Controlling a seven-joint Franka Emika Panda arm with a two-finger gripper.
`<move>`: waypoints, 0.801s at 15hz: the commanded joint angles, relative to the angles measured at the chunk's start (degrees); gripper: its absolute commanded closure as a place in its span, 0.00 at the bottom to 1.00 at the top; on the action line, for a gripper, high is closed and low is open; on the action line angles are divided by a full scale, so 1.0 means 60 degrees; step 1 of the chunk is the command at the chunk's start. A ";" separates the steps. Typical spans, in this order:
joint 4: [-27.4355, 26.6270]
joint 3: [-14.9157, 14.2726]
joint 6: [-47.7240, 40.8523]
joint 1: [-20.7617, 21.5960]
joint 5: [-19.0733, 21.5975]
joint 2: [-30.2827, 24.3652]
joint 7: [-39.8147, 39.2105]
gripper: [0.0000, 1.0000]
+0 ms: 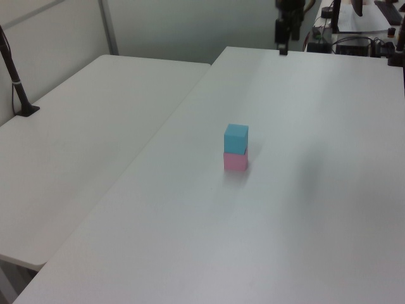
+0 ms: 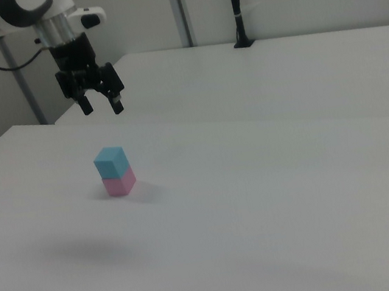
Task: Put blue cube on pink cube
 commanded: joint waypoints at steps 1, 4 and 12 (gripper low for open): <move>-0.0376 0.0059 -0.0296 -0.0464 0.0003 -0.0606 -0.0690 0.00; -0.0362 0.0059 -0.0326 -0.0582 0.0018 -0.0679 -0.0691 0.00; -0.0288 -0.0014 -0.0326 -0.0699 0.0633 -0.0650 -0.0691 0.00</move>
